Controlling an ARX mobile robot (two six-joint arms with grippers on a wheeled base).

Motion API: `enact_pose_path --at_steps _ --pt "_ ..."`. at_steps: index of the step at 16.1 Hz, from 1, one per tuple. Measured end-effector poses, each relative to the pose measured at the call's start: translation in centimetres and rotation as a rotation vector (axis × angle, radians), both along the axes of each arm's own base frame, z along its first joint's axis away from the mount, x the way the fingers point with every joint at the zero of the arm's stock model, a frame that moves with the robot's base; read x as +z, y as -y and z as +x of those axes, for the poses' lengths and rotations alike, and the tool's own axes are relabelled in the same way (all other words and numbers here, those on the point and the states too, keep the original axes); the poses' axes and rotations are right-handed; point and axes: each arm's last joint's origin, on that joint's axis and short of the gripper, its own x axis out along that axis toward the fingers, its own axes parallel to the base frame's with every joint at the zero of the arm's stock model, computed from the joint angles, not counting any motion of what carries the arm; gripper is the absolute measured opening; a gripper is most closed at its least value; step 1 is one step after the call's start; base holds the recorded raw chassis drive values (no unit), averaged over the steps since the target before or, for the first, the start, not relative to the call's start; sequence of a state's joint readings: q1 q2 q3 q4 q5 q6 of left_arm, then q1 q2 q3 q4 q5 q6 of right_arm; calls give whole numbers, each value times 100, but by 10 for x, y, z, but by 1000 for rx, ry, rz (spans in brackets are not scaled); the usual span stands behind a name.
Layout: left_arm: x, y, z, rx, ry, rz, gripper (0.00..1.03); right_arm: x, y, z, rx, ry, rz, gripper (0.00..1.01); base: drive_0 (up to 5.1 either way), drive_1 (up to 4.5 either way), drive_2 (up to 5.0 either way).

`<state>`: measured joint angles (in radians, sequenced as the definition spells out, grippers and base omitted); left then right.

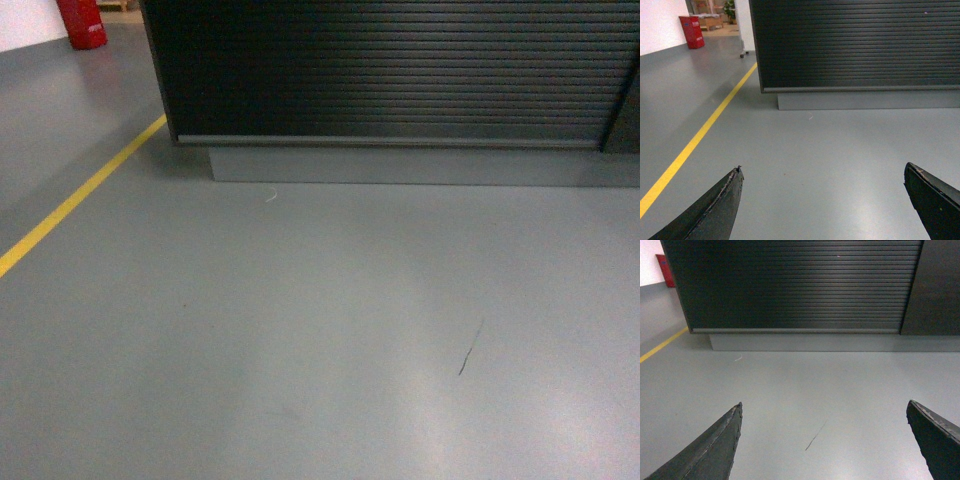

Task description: Place dark red mango on scale at checkout

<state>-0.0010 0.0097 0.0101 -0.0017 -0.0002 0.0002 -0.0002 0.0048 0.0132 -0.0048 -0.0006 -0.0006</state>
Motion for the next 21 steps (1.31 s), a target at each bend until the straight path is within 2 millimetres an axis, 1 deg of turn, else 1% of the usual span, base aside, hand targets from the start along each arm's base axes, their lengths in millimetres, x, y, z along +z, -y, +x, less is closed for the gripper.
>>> enact_pose_path --at_steps 21 --pt "0 0 0 0 -1 0 98 0 0 0 0 3 0 98 -2 418 -422"
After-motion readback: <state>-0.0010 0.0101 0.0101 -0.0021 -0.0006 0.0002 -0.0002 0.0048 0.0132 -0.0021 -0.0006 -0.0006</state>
